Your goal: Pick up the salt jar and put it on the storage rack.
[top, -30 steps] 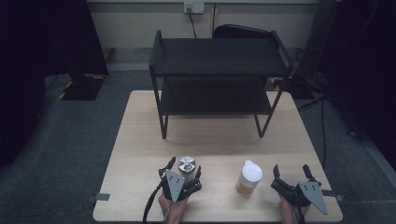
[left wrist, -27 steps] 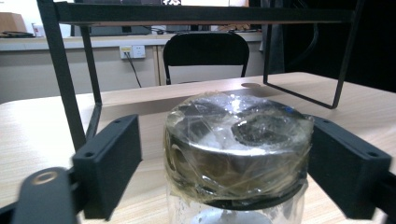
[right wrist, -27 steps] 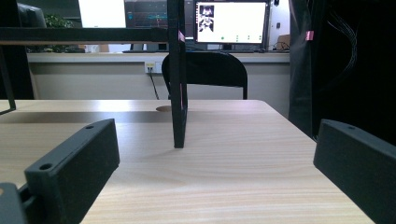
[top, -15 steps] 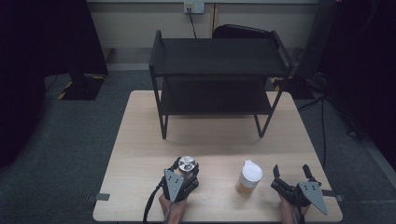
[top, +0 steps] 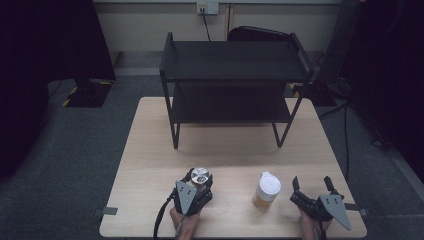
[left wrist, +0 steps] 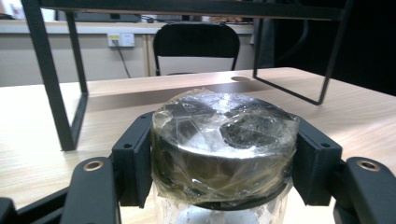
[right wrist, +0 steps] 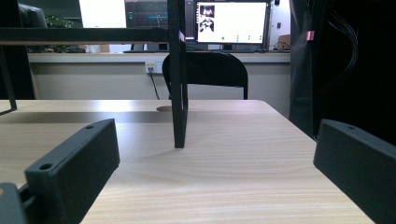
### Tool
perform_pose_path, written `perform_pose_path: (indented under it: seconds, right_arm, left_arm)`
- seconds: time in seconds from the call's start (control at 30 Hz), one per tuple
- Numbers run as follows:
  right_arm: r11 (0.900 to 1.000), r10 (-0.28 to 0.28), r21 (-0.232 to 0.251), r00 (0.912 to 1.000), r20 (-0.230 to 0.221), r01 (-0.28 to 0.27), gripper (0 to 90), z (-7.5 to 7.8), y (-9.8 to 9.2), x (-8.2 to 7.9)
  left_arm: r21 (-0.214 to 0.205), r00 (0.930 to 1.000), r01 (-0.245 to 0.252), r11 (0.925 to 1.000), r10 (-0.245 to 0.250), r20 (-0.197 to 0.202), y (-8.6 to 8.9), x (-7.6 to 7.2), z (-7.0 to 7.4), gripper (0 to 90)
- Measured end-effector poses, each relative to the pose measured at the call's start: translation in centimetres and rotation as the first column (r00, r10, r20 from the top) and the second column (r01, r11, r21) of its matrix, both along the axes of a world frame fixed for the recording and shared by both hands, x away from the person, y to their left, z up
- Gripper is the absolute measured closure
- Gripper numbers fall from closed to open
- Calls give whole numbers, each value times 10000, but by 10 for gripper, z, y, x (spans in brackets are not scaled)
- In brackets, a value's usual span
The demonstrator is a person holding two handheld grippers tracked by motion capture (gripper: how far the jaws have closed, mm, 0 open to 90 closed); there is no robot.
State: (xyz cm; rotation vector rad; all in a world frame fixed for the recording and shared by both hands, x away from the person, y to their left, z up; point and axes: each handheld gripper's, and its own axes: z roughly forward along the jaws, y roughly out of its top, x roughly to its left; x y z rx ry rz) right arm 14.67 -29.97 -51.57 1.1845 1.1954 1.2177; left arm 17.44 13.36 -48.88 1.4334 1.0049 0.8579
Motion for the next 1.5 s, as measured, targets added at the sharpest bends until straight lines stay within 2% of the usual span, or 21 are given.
perform_pose_path:
  seconds: [0.3,0.5,0.83,1.23,1.3,1.5]
  right_arm:
    - [10000,57,-1,10000,-5,-57,0,0,-1,0]
    - [10000,52,3,10000,0,-52,0,0,-1,0]
    - [10000,55,8,10000,8,-55,0,0,-1,0]
    - [10000,52,3,10000,0,-52,0,0,-1,0]
    - [10000,54,8,10000,19,-54,0,0,-1,0]
    - [10000,65,-3,10000,-5,-65,0,0,-1,0]
  left_arm:
    - [57,9998,-150,9999,151,-130,-1,-1,4,349]
    - [-33,10000,-54,10000,54,-23,1,-2,8,349]
    - [44,9994,285,9996,-285,171,6,-3,20,349]
    - [260,9970,725,9970,-732,259,13,3,39,350]
    - [225,9973,689,9974,-695,242,14,4,43,350]
    - [142,9942,1046,9944,-1050,248,22,11,53,350]
